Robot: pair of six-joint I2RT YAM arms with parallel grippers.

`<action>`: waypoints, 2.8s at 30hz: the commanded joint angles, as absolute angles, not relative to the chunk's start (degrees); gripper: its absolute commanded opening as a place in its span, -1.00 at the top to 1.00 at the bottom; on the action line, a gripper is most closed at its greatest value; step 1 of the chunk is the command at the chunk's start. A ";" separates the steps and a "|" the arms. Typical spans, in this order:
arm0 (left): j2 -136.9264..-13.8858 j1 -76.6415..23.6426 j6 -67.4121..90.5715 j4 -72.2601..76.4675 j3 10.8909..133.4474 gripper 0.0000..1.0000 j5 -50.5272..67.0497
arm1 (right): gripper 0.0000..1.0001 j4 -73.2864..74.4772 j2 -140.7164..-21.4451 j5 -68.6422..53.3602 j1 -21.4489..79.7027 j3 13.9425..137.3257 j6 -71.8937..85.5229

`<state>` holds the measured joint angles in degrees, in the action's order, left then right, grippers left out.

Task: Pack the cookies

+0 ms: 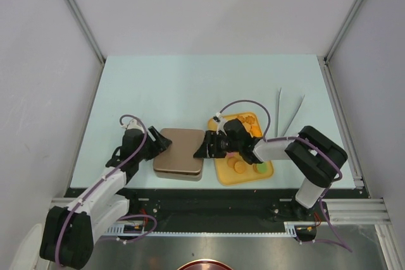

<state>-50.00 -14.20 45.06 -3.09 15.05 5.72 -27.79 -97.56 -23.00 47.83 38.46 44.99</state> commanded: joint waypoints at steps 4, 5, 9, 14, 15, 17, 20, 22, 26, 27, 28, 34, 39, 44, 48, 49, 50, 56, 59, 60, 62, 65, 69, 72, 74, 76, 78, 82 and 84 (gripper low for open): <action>-49.22 -16.08 47.99 -10.63 19.94 -0.59 13.63 | -0.46 -11.17 -97.74 -22.77 49.13 41.04 36.48; -48.87 -16.08 47.90 -10.90 20.30 -0.59 13.19 | -0.48 -9.60 -96.34 -22.33 49.22 41.39 35.78; -47.90 -16.08 47.64 -12.82 21.88 -0.61 13.01 | -0.54 -5.46 -93.52 -21.01 49.39 42.36 34.72; -47.20 -16.08 47.20 -13.89 22.76 -0.63 12.75 | -0.65 -2.12 -90.36 -19.43 49.66 42.54 34.02; -47.02 -16.08 47.28 -13.97 22.76 -0.64 12.74 | -0.66 -1.76 -89.66 -19.34 49.66 42.54 34.01; -46.85 -16.08 47.20 -13.89 22.76 -0.64 12.83 | -0.69 -0.71 -88.95 -18.90 49.75 42.63 33.93; -47.11 -16.08 46.93 -13.97 22.76 -0.65 12.74 | -0.75 -0.35 -87.98 -18.72 49.75 42.54 33.92; -47.37 -16.08 46.93 -13.71 22.59 -0.65 12.74 | -0.77 -0.35 -87.19 -18.63 49.75 42.54 34.10; -47.99 -16.08 46.85 -13.27 22.15 -0.65 12.92 | -0.79 -0.35 -86.92 -18.81 49.57 42.54 34.45; -48.08 -16.08 46.85 -13.18 22.06 -0.64 12.92 | -0.78 -0.35 -86.92 -19.07 49.48 42.54 34.71; -48.08 -16.08 46.93 -13.10 22.06 -0.64 13.01 | -0.78 -0.35 -87.10 -19.51 49.40 42.54 34.89; -47.99 -16.00 47.11 -12.31 21.45 -0.66 13.27 | -0.81 -5.87 -88.15 -22.23 48.34 42.54 36.73; -48.25 -16.00 47.46 -11.34 20.48 -0.65 14.15 | -0.85 -15.18 -92.46 -26.10 46.15 42.63 39.81; -47.55 -16.08 47.81 -11.08 19.51 -0.65 14.15 | -0.87 -17.14 -96.06 -27.16 45.00 45.17 40.25; -47.28 -16.08 47.99 -10.81 18.90 -0.64 14.06 | -0.87 -17.40 -99.04 -27.77 44.39 47.54 39.99; -47.20 -16.08 48.16 -10.55 18.90 -0.64 13.89 | -0.87 -17.23 -99.49 -27.95 44.12 48.33 39.82; -47.20 -16.08 48.25 -10.46 18.72 -0.64 13.97 | -0.87 -17.05 -99.93 -28.04 43.86 49.04 39.55; -47.72 -16.00 48.34 -10.28 19.07 -0.64 13.10 | -0.87 -15.12 -103.36 -29.00 42.98 54.40 38.41; -48.43 -16.08 48.34 -9.93 19.33 -0.65 12.92 | -0.87 -13.98 -104.76 -29.27 42.89 56.77 37.79; -48.51 -16.08 48.34 -9.84 19.42 -0.65 12.75 | -0.87 -13.02 -105.03 -29.44 42.72 57.30 37.18; -49.04 -16.08 48.25 -10.02 19.86 -0.64 13.01 | -0.87 -11.78 -104.86 -29.27 42.63 58.00 36.39; -48.61 -16.08 48.25 -10.72 20.13 -0.65 13.01 | -0.87 -7.22 -103.54 -27.96 43.06 57.92 33.41; -47.37 -16.08 48.16 -10.81 19.43 -0.65 12.74 | -0.82 -1.59 -102.31 -26.72 44.03 57.04 29.10; -47.28 -16.08 48.43 -9.93 18.46 -0.63 13.09 | -0.73 -0.62 -101.43 -26.37 44.21 56.43 27.86; -47.46 -16.08 48.52 -9.49 17.93 -0.61 13.27 | -0.71 -0.35 -101.34 -26.19 44.21 56.25 27.16; -47.37 -16.08 48.52 -9.23 17.67 -0.61 13.45 | -0.65 -0.35 -101.25 -26.28 44.12 55.90 26.90; -47.11 -16.08 48.34 -9.05 17.32 -0.59 13.45 | -0.60 -0.44 -101.25 -26.28 44.21 55.64 26.37; -46.41 -16.08 48.08 -8.44 16.79 -0.51 13.36 | -0.48 -1.32 -101.25 -26.81 44.21 55.28 26.19; -46.06 -16.08 47.81 -8.09 16.70 -0.48 13.45 | -0.37 -1.76 -101.43 -26.89 44.21 55.20 26.11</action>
